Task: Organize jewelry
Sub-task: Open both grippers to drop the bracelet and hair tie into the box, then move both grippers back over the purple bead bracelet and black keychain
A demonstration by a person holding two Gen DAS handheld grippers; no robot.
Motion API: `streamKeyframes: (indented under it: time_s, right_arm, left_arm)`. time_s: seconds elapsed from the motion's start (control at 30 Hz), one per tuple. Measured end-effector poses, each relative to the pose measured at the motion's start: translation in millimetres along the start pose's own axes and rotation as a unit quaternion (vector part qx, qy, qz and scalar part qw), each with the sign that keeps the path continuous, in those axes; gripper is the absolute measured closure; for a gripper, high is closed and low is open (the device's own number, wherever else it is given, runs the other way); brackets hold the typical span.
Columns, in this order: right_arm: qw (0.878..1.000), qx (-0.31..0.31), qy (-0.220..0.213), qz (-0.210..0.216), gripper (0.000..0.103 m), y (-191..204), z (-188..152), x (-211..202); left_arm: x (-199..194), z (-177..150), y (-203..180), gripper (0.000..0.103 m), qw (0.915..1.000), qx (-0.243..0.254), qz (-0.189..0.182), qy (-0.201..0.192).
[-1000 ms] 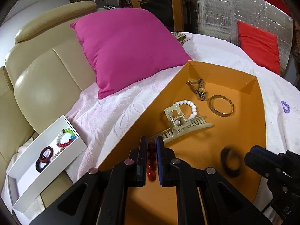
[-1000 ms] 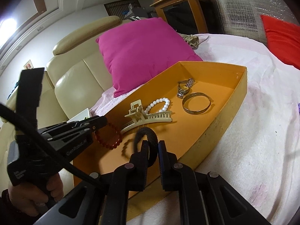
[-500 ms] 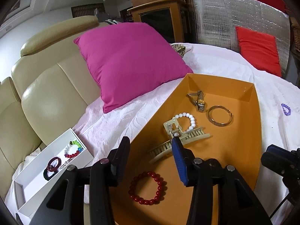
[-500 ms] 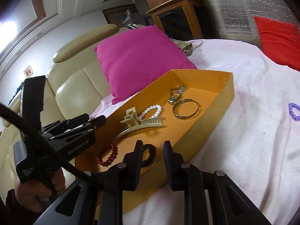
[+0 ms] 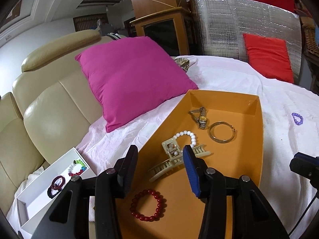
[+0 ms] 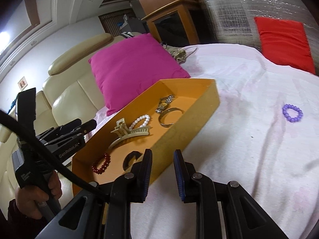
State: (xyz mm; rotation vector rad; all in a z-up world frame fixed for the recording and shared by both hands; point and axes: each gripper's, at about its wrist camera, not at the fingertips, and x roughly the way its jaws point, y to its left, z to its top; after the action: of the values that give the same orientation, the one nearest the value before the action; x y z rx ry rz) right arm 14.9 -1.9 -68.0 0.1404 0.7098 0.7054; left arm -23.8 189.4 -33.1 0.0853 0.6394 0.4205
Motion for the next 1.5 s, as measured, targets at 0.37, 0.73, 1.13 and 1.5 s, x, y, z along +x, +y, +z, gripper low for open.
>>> streamKeyframes:
  time_s: [0.37,0.73,1.13,1.5]
  right_arm:
    - [1.000,0.011,-0.004,-0.018,0.078,-20,-3,-18]
    - [0.999,0.027,-0.009,-0.028,0.078,-39,-5,-35]
    - [0.998,0.046,-0.018,-0.041,0.078,-58,-9,-57]
    - [0.995,0.068,-0.028,-0.062,0.078,-90,-17,-85]
  left_arm:
    - [-11,4,-24,0.055,0.9997,0.020,-0.008,-0.015]
    - [-19,7,-52,0.055,0.9986,0.040,-0.023,-0.023]
    - [-32,9,-92,0.055,0.9962,0.062,-0.052,-0.030]
    - [-49,8,-146,0.055,0.9912,0.092,-0.087,-0.038]
